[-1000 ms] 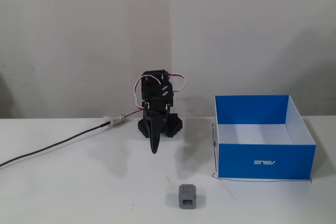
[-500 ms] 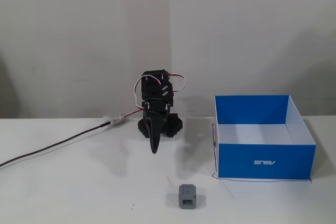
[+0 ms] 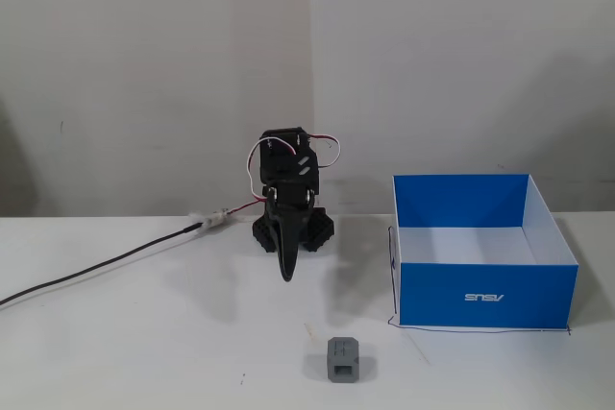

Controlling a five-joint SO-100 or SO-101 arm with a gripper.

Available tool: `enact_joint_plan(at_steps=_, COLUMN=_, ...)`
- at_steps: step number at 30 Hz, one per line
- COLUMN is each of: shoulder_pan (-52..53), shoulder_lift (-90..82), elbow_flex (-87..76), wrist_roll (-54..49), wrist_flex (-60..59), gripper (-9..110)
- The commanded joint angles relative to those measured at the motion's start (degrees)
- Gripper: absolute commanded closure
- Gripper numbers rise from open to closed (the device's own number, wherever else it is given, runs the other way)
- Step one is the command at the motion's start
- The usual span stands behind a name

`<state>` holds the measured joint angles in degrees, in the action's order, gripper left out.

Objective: Pick the gray block and keep it in the box.

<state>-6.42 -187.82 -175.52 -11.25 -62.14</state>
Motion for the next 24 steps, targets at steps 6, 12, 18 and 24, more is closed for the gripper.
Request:
enact_joint_plan(at_steps=6, shoulder_pan=-3.5, shoulder_lift=-2.5, elbow_flex=17.0, wrist_roll=1.1, wrist_flex=-6.2, gripper=101)
enact_joint_plan(at_steps=12, shoulder_pan=-5.5, shoulder_lift=28.4, elbow_flex=38.0, wrist_roll=4.6, wrist_flex=-7.2, gripper=101)
enact_joint_plan(at_steps=18, shoulder_pan=-6.9, shoulder_lift=46.9, elbow_flex=44.2, wrist_roll=7.8, wrist_flex=-8.3, gripper=101)
enact_joint_plan(at_steps=24, shoulder_pan=-8.6, shoulder_lift=64.0, elbow_flex=48.2, wrist_roll=9.9, wrist_flex=-8.3, gripper=101)
